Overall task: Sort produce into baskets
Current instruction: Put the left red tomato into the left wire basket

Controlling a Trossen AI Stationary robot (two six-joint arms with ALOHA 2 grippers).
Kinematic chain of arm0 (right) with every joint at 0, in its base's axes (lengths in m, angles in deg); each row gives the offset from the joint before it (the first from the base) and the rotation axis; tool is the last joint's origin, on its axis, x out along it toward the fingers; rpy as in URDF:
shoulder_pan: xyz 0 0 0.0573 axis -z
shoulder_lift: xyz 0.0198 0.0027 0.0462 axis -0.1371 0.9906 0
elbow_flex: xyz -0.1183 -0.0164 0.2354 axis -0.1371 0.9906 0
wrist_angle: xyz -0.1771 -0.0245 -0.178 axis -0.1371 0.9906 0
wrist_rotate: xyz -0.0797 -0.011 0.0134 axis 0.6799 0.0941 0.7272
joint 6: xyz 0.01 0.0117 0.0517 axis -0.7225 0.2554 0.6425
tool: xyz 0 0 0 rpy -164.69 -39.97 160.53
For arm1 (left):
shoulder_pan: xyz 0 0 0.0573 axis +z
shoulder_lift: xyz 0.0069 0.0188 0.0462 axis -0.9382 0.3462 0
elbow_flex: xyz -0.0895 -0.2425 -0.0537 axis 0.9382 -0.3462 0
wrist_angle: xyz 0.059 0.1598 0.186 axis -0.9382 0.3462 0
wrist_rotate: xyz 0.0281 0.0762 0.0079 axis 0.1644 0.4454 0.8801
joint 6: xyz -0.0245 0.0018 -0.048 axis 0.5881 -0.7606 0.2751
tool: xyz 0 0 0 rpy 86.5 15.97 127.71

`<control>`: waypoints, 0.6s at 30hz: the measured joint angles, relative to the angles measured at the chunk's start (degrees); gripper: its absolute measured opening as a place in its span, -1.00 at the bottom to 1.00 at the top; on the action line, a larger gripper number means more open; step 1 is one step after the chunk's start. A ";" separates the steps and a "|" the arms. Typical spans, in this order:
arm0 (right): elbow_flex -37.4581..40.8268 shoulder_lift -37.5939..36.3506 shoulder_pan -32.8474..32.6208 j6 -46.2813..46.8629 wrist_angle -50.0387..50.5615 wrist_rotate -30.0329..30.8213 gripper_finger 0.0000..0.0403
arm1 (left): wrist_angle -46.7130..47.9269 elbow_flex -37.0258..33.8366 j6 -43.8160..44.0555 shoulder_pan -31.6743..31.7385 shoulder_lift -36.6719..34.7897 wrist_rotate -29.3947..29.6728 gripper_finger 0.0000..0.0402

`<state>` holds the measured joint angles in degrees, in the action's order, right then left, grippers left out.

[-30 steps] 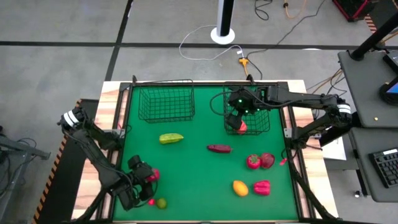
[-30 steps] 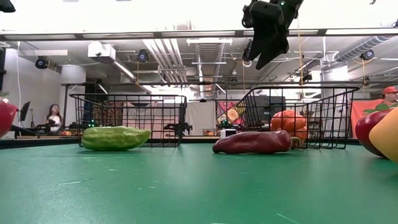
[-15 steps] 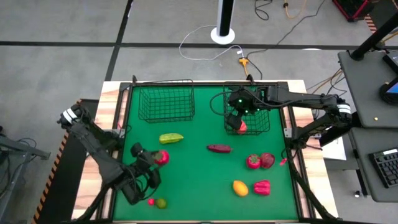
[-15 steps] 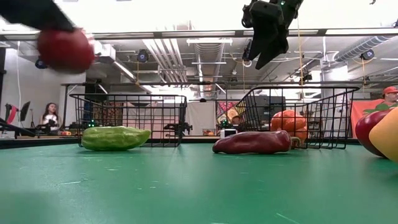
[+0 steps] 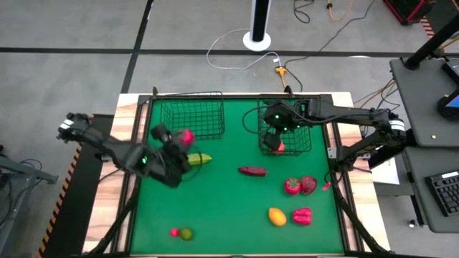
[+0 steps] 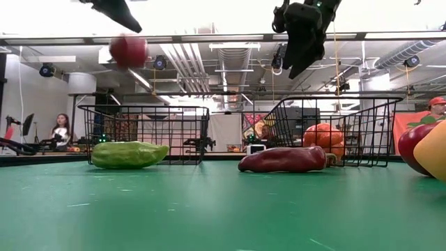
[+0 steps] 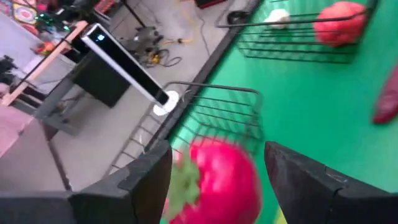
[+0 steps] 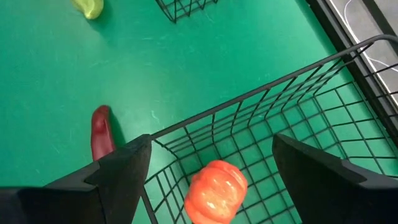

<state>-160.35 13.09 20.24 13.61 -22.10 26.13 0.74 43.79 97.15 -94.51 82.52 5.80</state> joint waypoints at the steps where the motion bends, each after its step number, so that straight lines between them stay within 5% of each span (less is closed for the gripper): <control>1: 0.00 -0.15 0.00 -0.08 0.00 -0.01 0.61 | -1.56 -0.65 -2.86 1.74 -1.56 -1.06 0.16; 11: 0.00 -0.99 0.00 -0.89 -0.85 0.02 0.61 | -24.64 -6.38 -35.54 25.62 -10.51 -23.16 0.01; 18: 0.12 -1.01 -0.39 0.38 0.09 0.00 0.61 | -24.08 -6.44 -36.84 37.56 -10.35 -40.76 -0.16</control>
<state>-160.24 12.08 19.85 13.99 -22.01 26.13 -23.34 37.36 60.31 -56.95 72.17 -34.96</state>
